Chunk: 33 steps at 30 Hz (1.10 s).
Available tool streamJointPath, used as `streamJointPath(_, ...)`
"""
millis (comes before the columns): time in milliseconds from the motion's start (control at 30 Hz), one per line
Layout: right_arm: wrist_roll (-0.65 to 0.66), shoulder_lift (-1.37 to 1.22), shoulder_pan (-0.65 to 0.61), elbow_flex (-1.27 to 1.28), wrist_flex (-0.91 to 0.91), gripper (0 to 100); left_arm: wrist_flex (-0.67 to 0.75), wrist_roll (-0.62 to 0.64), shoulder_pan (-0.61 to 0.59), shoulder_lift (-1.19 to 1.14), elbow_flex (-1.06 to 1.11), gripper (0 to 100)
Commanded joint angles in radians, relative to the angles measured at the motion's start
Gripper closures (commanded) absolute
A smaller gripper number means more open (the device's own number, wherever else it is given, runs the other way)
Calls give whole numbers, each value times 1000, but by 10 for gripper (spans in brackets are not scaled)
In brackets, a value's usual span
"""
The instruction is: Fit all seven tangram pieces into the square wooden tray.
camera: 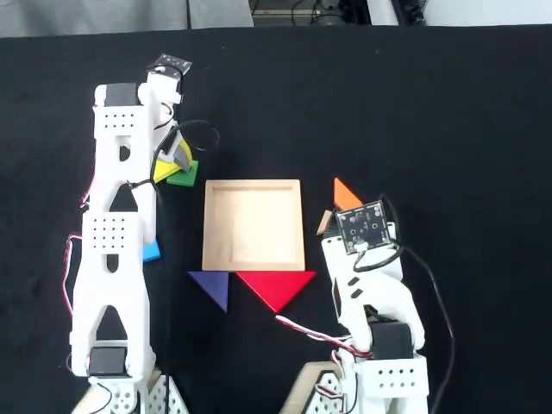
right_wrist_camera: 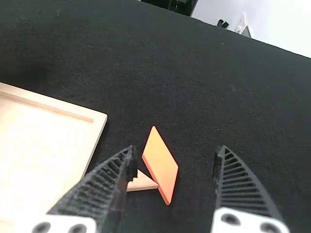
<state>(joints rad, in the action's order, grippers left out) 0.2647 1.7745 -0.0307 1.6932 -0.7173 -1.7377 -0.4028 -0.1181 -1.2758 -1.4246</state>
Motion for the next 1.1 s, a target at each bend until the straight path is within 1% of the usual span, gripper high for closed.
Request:
streamJointPath(0,11,-2,6,-2,-5,743,-14,3,1,14,-21,758)
streamJointPath(267,11,-2,6,-2,-6,743,-14,2,-19,20,-24,759)
streamJointPath(467,11,-2,6,-2,-6,743,-15,0,-79,20,-147,759)
streamJointPath(600,11,-2,6,-2,-6,743,-21,-72,-101,17,-186,759)
streamJointPath(800,11,-2,6,-2,-6,743,-21,-86,-122,17,-193,759)
streamJointPath(867,11,-2,6,-2,-8,743,-21,-118,-130,11,-193,760)
streamJointPath(933,11,-2,6,-2,-8,743,-21,-150,-139,17,-193,793)
streamJointPath(1067,11,-2,6,-2,-8,743,-18,-183,-162,18,-216,891)
